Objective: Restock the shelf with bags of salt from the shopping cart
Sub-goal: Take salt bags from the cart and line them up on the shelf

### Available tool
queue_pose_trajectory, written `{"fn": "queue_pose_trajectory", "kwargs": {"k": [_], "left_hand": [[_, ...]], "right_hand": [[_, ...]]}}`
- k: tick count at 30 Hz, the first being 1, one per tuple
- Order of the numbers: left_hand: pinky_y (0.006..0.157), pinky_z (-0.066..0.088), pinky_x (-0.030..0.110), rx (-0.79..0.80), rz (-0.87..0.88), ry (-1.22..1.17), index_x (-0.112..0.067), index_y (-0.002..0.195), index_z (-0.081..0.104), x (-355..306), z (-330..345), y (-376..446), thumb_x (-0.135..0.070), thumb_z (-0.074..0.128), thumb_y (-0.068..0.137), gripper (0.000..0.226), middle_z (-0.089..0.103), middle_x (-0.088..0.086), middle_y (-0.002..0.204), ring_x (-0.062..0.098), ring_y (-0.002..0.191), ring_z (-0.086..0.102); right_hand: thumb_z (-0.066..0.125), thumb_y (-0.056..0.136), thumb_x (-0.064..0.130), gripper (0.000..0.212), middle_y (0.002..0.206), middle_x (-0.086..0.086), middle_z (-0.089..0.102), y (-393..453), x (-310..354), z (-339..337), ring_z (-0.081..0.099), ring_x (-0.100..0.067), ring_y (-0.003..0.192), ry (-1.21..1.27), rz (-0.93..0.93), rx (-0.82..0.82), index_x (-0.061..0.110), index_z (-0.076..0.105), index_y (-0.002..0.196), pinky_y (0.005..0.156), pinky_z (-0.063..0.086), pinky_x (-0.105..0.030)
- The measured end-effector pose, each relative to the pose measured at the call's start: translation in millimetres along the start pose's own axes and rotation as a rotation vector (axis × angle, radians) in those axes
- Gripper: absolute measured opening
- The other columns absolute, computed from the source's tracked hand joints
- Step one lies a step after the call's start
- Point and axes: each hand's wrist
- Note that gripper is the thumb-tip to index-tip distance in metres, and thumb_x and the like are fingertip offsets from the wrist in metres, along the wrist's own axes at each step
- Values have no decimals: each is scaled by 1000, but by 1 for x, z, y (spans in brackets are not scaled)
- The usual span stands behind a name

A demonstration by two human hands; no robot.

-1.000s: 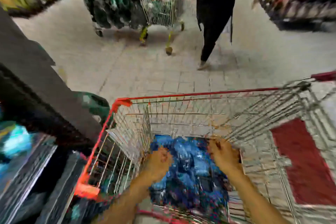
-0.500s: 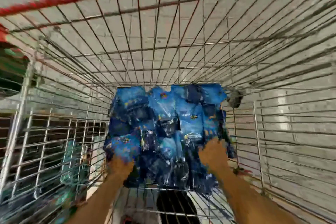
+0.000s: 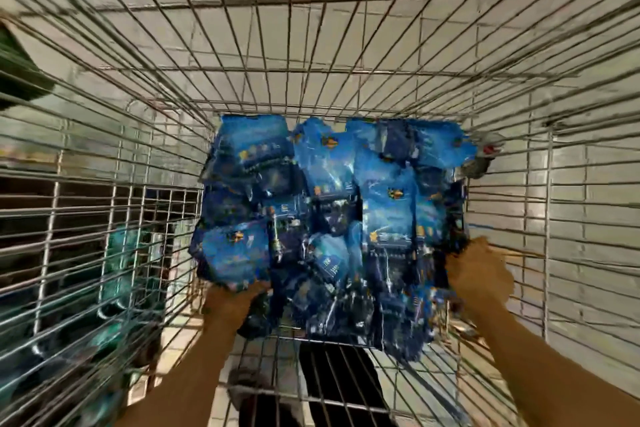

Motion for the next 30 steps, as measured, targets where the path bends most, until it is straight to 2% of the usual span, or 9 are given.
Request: {"fn": "queue_pose_trajectory", "kwargs": {"k": [4, 9, 13, 15, 18, 21, 23, 26, 30], "left_hand": [[80, 53, 36, -21, 28, 70, -18, 100, 62, -6, -4, -17, -40, 90, 61, 53, 67, 7, 99, 27, 91, 63], [69, 55, 26, 80, 127, 67, -23, 78, 59, -46, -30, -67, -31, 91, 63, 36, 68, -2, 82, 21, 78, 65], [40, 36, 3, 188, 246, 19, -23, 71, 54, -104, -69, -132, -24, 85, 73, 31, 58, -18, 60, -6, 57, 53], [50, 39, 1, 208, 342, 4, -22, 77, 58, -132, -95, -175, -31, 79, 80, 23, 59, -19, 66, -5, 59, 53], [92, 52, 31, 225, 488, -112, -7, 117, 61, -156, -127, -237, -19, 77, 83, 40, 67, 6, 113, 25, 106, 64], [81, 52, 27, 32, 671, -325, -21, 97, 59, -162, -179, -305, -2, 72, 84, 26, 66, -1, 93, 18, 95, 66], [65, 49, 10, -55, 753, -447, -21, 97, 56, -158, -221, -348, 1, 70, 84, 29, 62, -5, 84, -1, 72, 64], [60, 48, 6, -90, 841, -640, -8, 114, 60, -135, -290, -406, 2, 71, 83, 35, 70, 2, 95, 2, 74, 65], [89, 56, 39, -40, 916, -924, -17, 115, 64, -90, -380, -477, -13, 80, 75, 43, 76, 0, 103, 19, 98, 72]], "right_hand": [[60, 89, 35, 31, 92, -13, 68, -9, -12, -4, 63, -34, 90, -63, -112, -55, 13, 45, 106, 79, 45, -40], [64, 89, 9, 20, 75, -4, 60, -55, -16, -41, 50, -8, 58, 442, -302, -83, 16, 47, 94, 46, 32, -20], [63, 90, 7, 16, 95, -9, 53, -126, 18, -91, 53, -35, 91, 536, -554, -54, 3, 59, 105, 80, 44, -46], [62, 91, 8, 22, 104, -10, 48, -172, 45, -126, 50, -38, 100, 578, -668, -69, 1, 56, 111, 83, 37, -36], [58, 96, 22, 39, 128, -14, 46, -250, 85, -181, 47, -32, 120, 567, -748, -127, 6, 47, 131, 94, 41, -37], [62, 85, 16, 44, 122, -7, 51, -338, 99, -239, 54, -29, 112, 562, -885, -324, 15, 47, 126, 89, 49, -41], [58, 85, 32, 43, 121, -4, 54, -388, 98, -268, 55, -28, 109, 560, -1018, -376, 19, 49, 125, 90, 48, -43], [47, 96, 46, 31, 125, 9, 58, -451, 92, -303, 54, -14, 116, 762, -1197, -330, 33, 54, 123, 101, 43, -35], [50, 99, 2, 49, 123, 26, 65, -523, 94, -332, 58, 4, 118, 1255, -1270, 138, 44, 57, 122, 97, 41, -7]]}}
Point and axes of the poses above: each hand's wrist, its own y-axis towards the middle knuckle, its own z-axis out of the palm, x = y × z
